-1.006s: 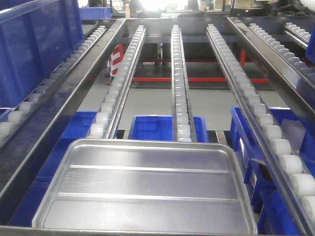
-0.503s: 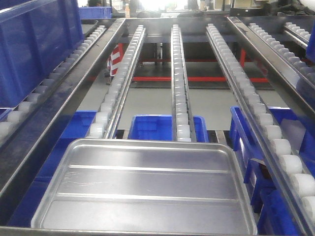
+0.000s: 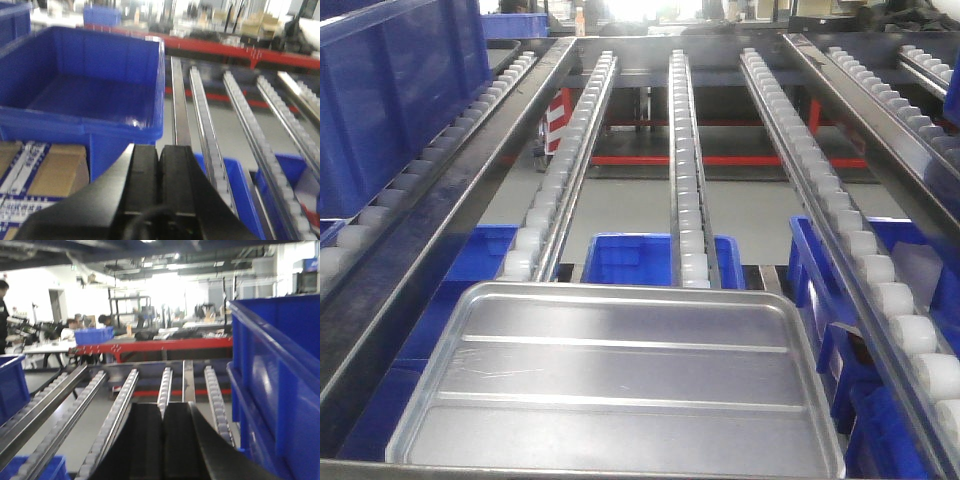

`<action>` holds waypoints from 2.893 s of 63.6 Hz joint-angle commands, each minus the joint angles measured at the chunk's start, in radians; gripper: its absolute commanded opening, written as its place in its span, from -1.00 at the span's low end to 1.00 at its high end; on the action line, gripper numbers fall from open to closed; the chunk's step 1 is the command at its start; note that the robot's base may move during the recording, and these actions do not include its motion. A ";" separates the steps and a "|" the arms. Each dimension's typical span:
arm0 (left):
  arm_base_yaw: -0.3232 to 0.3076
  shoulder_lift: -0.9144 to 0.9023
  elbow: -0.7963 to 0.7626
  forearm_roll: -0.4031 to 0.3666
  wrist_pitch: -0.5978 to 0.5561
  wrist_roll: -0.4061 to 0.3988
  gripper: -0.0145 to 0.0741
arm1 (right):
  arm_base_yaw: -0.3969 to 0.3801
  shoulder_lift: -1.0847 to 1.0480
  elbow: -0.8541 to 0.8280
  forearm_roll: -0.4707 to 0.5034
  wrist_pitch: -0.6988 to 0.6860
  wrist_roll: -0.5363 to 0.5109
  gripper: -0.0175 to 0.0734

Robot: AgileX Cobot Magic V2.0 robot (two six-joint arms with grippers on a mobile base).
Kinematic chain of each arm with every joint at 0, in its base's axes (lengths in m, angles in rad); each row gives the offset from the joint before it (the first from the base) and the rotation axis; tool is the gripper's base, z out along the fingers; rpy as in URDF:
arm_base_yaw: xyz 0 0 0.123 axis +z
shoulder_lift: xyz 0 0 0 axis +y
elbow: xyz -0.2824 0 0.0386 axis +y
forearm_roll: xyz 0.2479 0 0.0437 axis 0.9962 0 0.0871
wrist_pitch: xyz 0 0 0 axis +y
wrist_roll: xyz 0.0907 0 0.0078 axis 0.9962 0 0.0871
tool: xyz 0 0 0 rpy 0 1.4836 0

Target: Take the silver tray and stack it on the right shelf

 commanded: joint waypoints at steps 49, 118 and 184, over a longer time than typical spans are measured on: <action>-0.502 0.631 -0.146 -0.510 0.041 0.233 0.11 | 0.466 0.603 -0.152 0.058 0.201 -0.012 0.53; -0.635 1.176 -0.393 0.189 0.323 -0.506 0.04 | 0.543 1.188 -0.432 -0.195 0.560 0.467 0.53; -0.629 1.394 -0.393 0.194 0.235 -0.590 0.04 | 0.589 1.431 -0.429 -0.183 0.442 0.502 0.53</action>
